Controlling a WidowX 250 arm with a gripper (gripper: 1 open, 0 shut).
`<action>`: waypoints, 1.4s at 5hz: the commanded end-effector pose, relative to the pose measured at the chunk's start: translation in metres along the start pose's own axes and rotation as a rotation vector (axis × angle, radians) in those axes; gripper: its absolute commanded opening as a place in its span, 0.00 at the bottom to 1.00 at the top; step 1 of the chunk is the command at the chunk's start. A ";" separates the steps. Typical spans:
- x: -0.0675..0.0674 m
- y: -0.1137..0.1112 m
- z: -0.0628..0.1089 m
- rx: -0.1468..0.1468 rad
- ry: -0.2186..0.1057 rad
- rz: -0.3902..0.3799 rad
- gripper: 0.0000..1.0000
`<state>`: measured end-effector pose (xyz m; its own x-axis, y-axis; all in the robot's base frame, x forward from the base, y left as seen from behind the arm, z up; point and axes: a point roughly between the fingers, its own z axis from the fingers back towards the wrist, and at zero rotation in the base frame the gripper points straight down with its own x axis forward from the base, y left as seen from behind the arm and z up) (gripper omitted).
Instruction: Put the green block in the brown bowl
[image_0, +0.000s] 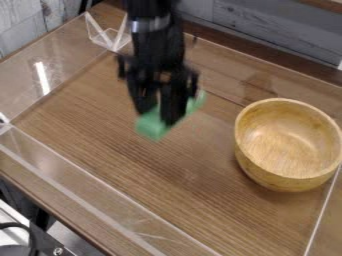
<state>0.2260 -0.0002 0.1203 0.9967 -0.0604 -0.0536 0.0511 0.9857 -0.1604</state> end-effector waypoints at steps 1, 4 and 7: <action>0.013 -0.027 0.056 0.011 -0.092 -0.004 0.00; -0.001 -0.061 0.059 0.033 -0.111 -0.107 0.00; -0.008 -0.042 0.066 0.048 -0.137 -0.087 0.00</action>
<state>0.2187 -0.0328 0.1817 0.9900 -0.1330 0.0477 0.1377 0.9836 -0.1166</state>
